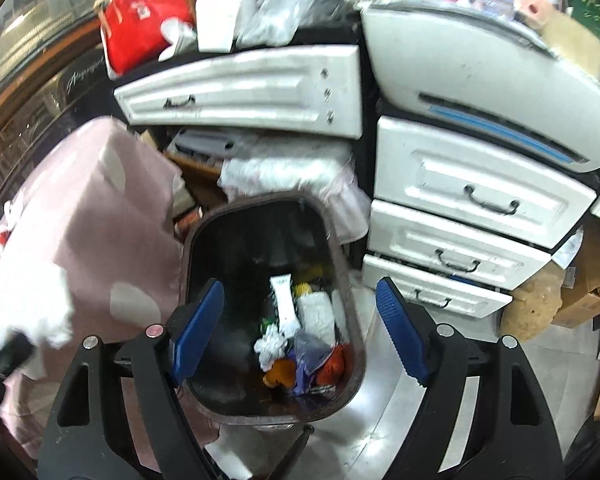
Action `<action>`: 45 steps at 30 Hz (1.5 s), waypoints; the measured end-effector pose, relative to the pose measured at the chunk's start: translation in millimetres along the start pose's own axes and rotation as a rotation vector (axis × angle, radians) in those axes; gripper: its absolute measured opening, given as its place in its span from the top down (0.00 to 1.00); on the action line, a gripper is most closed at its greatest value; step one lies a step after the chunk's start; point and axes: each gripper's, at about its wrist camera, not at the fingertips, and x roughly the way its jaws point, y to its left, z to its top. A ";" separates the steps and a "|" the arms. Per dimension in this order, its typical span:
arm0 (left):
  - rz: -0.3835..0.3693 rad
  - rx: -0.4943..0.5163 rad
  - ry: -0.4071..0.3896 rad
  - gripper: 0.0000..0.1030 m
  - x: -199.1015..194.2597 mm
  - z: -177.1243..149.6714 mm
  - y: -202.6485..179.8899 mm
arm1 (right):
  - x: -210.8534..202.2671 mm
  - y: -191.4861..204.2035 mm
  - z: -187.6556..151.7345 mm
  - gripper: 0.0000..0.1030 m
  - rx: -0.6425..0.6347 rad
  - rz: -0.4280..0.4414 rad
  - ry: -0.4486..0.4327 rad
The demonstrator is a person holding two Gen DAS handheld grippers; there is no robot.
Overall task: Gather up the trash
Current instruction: 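Carry the white tissue over the black bin with the left tool, then open the left tool to drop the tissue into the bin, then swing both tools back toward the table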
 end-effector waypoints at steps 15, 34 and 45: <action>-0.011 0.043 0.134 0.82 69.2 -5.9 -19.1 | -35.6 -24.7 15.0 0.19 0.061 -0.051 -0.099; 0.051 0.149 0.230 0.22 129.0 -18.0 -42.6 | -34.2 -13.9 11.9 0.18 0.058 -0.011 -0.083; 0.060 0.180 0.241 0.07 125.4 -26.1 -47.6 | -34.9 -16.9 12.1 0.15 0.076 0.005 -0.089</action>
